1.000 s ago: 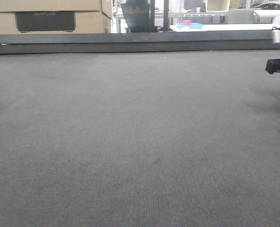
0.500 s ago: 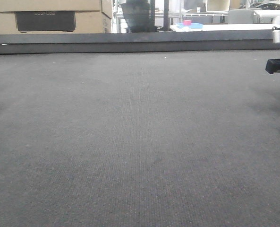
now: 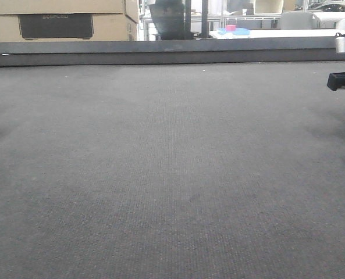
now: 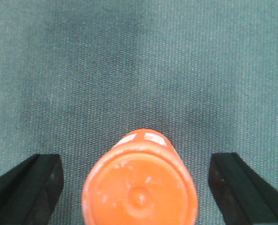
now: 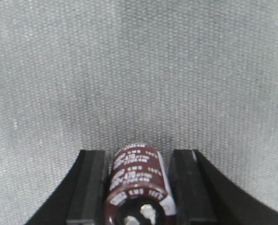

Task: Place cylindrical capacitor in blue bin on shelf

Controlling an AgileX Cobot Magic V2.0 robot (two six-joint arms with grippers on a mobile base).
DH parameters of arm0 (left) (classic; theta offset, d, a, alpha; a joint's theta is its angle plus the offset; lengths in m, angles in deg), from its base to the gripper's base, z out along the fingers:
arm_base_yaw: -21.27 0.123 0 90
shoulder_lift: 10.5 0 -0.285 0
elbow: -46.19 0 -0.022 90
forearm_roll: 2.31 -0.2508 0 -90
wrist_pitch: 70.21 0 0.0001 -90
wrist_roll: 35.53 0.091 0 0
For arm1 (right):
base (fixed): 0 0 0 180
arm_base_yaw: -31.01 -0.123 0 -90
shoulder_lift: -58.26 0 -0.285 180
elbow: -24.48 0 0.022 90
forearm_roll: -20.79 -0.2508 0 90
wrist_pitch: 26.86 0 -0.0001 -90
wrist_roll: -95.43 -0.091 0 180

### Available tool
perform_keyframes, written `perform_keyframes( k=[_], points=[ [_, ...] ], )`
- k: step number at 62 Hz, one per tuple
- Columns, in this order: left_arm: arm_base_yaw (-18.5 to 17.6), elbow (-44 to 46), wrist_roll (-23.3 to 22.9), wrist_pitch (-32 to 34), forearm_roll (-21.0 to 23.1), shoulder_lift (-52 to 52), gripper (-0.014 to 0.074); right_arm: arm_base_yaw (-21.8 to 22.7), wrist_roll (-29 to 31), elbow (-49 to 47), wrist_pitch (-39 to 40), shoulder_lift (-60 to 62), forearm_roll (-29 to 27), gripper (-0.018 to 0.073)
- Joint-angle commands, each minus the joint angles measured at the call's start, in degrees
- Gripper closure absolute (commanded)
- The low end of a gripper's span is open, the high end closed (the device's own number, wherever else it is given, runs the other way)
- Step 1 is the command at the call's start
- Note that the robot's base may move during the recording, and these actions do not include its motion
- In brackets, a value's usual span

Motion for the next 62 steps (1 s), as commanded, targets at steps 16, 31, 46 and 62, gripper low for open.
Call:
perform_keyframes(
  k=[16,31,46,62],
  points=[
    [0.3,0.3,-0.4,0.7,-0.2,-1.3,0.0354,0.3,0.1,-0.3,-0.7,-0.4,-0.1,0.0721],
    [0.3,0.3,-0.4,0.1,-0.1,0.3,0.0708,0.2,0.1,-0.3,-1.0,0.1,-0.1,0.0721],
    [0.3,0.3,-0.2,0.4,2.6,6.1,0.0708,-0.5,0.1,-0.3,2.1,4.6,-0.3,0.0721],
    [0.3,-6.9,6.2,9.1,11.2,14.7,0.0708,-2.7,0.1,3.3,11.7,14.4,-0.5,0.0721]
  ],
)
